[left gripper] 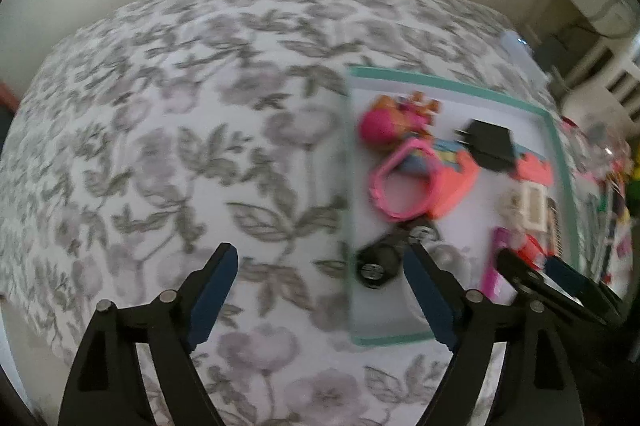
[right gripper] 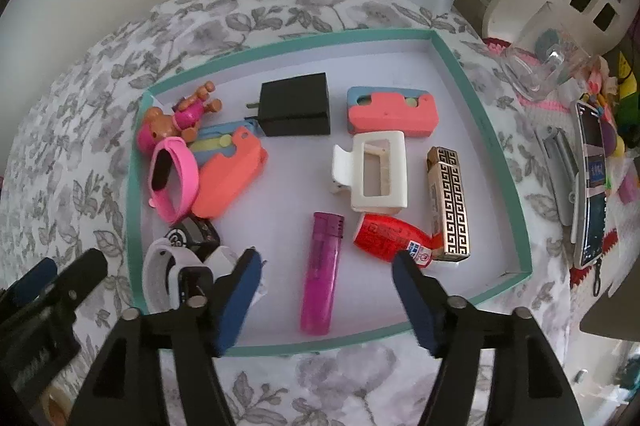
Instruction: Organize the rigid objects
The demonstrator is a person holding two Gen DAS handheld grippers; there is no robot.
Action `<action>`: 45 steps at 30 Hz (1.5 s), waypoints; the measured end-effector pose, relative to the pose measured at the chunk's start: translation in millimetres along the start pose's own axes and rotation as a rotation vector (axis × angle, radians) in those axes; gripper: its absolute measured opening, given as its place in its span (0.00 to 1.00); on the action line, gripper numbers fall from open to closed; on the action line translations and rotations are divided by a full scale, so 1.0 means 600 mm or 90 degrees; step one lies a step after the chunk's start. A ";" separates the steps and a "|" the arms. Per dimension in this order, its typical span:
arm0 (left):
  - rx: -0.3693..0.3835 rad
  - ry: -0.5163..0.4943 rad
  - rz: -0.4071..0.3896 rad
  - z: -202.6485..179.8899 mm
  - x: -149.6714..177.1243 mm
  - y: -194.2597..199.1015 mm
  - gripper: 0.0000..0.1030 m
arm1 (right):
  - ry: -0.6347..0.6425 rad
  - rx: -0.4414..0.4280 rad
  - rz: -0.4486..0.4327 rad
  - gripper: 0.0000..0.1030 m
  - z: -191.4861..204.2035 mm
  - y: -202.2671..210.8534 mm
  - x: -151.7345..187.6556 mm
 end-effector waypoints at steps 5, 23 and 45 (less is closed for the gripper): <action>-0.065 0.016 -0.012 0.042 0.003 -0.003 0.95 | 0.012 -0.004 -0.009 0.86 0.012 0.003 0.001; -0.085 0.086 0.018 0.102 0.039 -0.008 0.95 | 0.071 0.007 -0.056 1.00 0.046 0.025 0.019; -0.090 0.066 0.041 0.110 0.079 -0.006 0.95 | 0.095 0.006 -0.058 1.00 0.054 0.044 0.050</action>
Point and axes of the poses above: each gripper's, at about its wrist camera, not at the fingertips, and y roughly against the way its jaws point, z to its left, x to its underside, the point moved 10 cm from there along -y, roughly the way its jaws point, and after that the axes turned 1 degree about z, right-handed, at the moved point
